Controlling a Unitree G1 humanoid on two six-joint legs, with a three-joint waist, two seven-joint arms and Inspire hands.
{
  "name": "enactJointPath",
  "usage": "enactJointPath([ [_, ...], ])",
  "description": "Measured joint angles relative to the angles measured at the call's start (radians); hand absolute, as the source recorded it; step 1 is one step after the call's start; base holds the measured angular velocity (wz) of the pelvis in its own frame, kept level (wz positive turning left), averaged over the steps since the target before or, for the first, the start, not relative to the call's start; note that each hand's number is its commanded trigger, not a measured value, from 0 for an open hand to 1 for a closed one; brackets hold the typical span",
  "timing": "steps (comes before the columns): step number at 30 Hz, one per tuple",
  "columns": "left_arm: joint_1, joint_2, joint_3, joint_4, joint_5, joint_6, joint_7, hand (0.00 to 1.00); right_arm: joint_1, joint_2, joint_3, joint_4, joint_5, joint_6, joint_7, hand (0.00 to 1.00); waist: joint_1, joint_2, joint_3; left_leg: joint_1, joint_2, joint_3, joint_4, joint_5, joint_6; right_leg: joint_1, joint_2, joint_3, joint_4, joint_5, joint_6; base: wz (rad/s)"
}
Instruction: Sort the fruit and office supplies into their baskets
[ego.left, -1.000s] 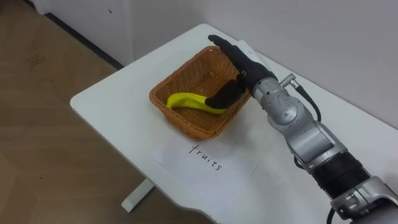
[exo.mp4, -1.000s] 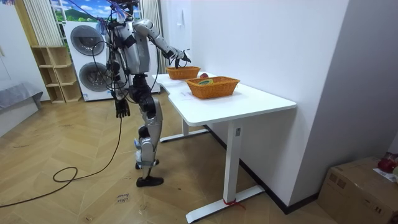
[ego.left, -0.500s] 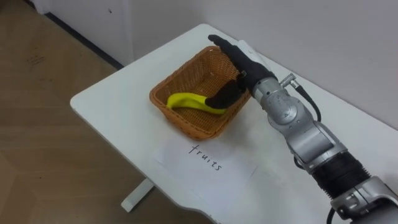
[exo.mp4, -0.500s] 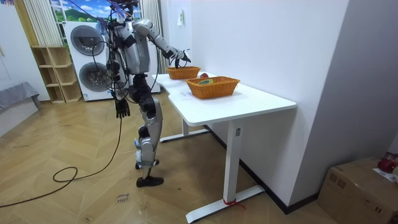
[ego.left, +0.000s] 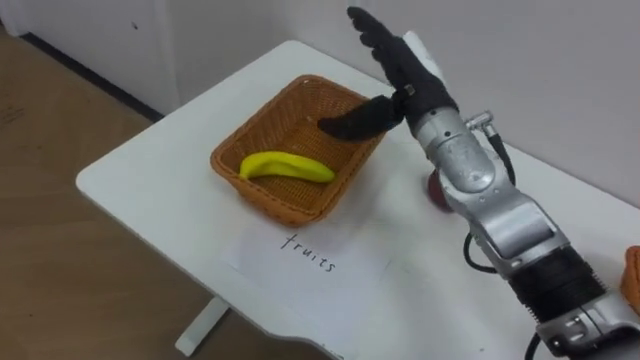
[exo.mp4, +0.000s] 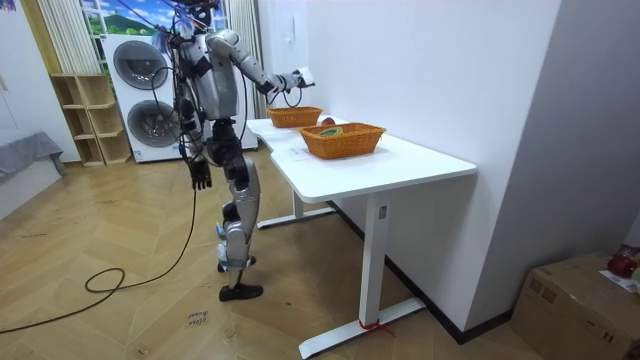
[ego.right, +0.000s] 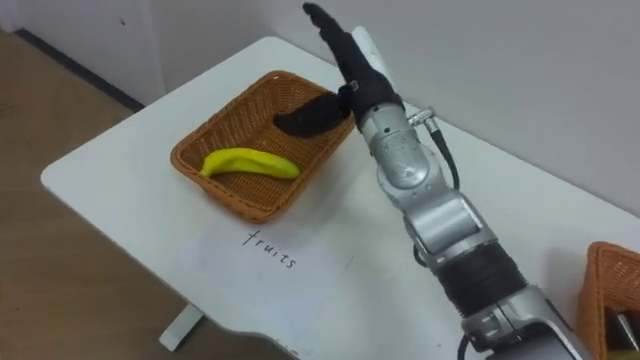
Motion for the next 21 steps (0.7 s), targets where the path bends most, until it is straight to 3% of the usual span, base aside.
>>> enactJointPath([
  [4, 0.01, -0.005, -0.008, 0.0, 0.0, -0.009, 0.007, 0.0, 0.029, -0.001, -0.049, -0.005, 0.103, -0.021, -0.046, 0.0, -0.026, 0.023, 0.0005, 0.009, 0.01, 0.03, -0.006, 0.0, 0.001, -0.003, 0.001, 0.021, 0.001, 0.003, -0.002, -0.18],
  [11, 0.013, -0.04, -0.018, 0.0, 0.013, -0.02, 0.022, 0.0, 0.066, 0.0, -0.126, -0.005, 0.19, -0.027, -0.074, 0.0, -0.088, 0.088, -0.0178, 0.016, 0.012, 0.049, -0.009, 0.001, 0.003, -0.003, 0.0, 0.028, 0.002, 0.006, -0.001, -0.06],
  [14, 0.016, -0.041, -0.019, 0.003, 0.025, -0.022, 0.022, 0.0, 0.067, 0.0, -0.149, -0.005, 0.194, -0.041, -0.085, 0.0, -0.11, 0.099, -0.0214, 0.019, 0.014, 0.05, -0.009, 0.001, 0.003, -0.001, 0.003, 0.029, 0.002, 0.006, -0.001, 0.0],
  [21, 0.004, -0.046, -0.067, 0.015, 0.022, -0.021, 0.022, 0.0, 0.079, 0.0, -0.149, 0.025, 0.25, -0.049, -0.115, 0.0, -0.131, 0.107, -0.0138, 0.028, 0.021, 0.074, -0.019, 0.0, 0.004, -0.008, 0.001, 0.053, 0.004, 0.006, -0.001, -0.11],
])
